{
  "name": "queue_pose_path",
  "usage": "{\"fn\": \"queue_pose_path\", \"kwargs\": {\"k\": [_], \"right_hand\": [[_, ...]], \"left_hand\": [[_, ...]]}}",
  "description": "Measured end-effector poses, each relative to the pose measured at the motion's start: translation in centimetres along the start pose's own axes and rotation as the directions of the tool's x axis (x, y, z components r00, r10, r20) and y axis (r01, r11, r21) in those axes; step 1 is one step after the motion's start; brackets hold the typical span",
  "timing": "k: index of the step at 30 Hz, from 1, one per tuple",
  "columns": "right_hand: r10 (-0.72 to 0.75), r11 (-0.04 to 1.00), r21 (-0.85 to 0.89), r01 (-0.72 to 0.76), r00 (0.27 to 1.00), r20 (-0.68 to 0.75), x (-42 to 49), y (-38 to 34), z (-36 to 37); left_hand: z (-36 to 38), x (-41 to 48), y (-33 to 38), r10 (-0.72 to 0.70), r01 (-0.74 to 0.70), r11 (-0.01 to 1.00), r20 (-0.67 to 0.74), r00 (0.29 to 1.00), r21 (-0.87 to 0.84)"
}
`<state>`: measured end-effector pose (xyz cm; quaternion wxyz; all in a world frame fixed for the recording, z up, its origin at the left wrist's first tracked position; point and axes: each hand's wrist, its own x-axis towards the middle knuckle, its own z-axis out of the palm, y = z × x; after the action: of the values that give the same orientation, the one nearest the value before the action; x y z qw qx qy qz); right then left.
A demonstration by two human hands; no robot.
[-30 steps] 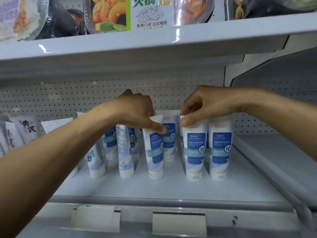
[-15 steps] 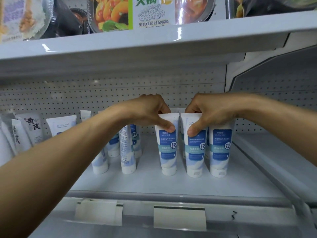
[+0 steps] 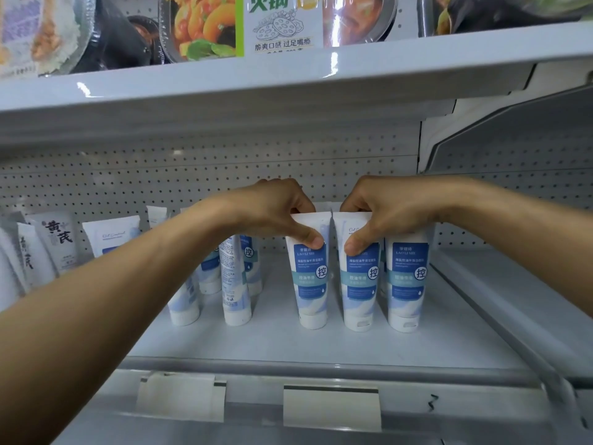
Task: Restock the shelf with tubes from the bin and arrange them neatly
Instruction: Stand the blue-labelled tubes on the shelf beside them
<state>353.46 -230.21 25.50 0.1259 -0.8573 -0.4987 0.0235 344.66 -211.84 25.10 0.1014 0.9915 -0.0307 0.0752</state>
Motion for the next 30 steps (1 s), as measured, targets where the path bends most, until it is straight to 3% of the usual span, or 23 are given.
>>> {"fn": "queue_pose_path", "kwargs": {"k": [20,30], "right_hand": [[-0.002,0.999,0.044,0.0,0.999,0.052,0.3,0.2,-0.2],[-0.138,0.99,0.008,0.142,0.973,-0.183,0.0,-0.9,-0.8]], "left_hand": [[-0.1,-0.1,0.0,0.003,-0.003,1.0,0.018,1.0,0.003],[-1.9,-4.7,-1.7,-0.032,0.014,0.998,-0.321,0.947,-0.058]]}}
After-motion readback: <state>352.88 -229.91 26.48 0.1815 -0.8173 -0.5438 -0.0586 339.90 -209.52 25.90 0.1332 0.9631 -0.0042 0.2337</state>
